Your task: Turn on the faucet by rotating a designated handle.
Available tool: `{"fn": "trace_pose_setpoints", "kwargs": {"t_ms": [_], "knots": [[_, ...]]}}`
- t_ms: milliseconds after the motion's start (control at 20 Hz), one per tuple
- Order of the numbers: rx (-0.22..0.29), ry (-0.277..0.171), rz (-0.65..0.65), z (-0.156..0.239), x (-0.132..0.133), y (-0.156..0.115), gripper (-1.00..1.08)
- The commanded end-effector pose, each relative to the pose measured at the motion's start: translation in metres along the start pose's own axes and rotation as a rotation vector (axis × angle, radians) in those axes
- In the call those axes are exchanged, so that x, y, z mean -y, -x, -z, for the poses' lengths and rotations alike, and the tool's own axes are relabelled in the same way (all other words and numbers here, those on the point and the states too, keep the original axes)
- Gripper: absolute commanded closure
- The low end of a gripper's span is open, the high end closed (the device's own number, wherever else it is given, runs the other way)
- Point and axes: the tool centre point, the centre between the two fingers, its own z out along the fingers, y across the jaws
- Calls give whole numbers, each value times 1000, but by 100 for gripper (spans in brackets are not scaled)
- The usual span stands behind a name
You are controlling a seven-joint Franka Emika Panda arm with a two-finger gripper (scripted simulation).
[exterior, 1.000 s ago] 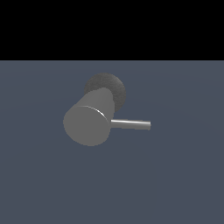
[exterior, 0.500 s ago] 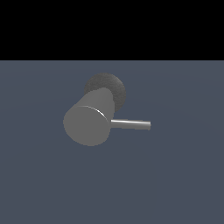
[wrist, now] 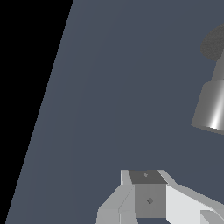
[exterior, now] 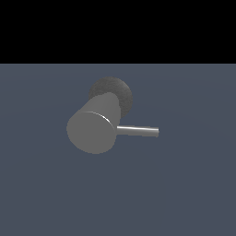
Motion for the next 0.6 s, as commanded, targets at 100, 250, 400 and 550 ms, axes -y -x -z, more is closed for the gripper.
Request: {"fn": "trace_pose_setpoints", "kwargs": {"t_ms": [100,250,400,550], "knots": [[-90,-179,2,22,-2,-9,108],[-152,-295,-2,38,-6,-15,108],[-217,-410,-10,54,-12,-21,108],[-284,-522,-24,70,-22,-27,108]]}}
